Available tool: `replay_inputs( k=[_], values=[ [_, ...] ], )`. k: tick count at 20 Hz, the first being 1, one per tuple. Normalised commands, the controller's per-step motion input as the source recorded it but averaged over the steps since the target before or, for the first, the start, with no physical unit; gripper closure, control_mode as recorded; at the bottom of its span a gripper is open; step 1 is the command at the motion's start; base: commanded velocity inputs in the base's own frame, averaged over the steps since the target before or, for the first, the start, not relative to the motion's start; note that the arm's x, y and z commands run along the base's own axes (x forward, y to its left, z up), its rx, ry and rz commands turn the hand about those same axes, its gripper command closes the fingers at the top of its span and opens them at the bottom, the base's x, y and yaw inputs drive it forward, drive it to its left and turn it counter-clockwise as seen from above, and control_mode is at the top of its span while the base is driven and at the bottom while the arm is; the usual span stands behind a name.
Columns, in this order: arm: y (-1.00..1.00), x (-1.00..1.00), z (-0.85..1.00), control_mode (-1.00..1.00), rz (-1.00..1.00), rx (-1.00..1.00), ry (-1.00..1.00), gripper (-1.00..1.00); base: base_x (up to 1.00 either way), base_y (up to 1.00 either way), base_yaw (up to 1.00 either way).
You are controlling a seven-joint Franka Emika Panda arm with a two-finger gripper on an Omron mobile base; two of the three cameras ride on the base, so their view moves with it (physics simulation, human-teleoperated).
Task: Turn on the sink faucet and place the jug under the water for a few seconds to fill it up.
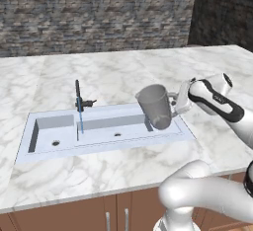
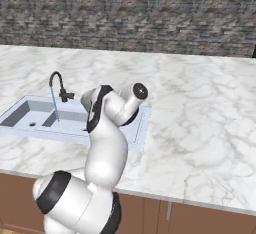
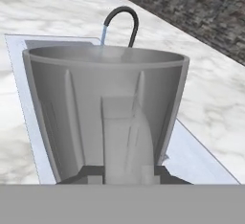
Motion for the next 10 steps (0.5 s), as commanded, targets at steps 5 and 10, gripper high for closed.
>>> replay_inputs(
  k=[5, 10],
  values=[
    [1.00, 0.02, 0.00, -1.00, 0.00, -0.01, 0.05, 1.00, 0.00, 0.00, 0.00],
    [0.99, 0.24, 0.00, -1.00, 0.03, 0.00, 0.03, 1.00, 0.00, 0.00, 0.00]
  ],
)
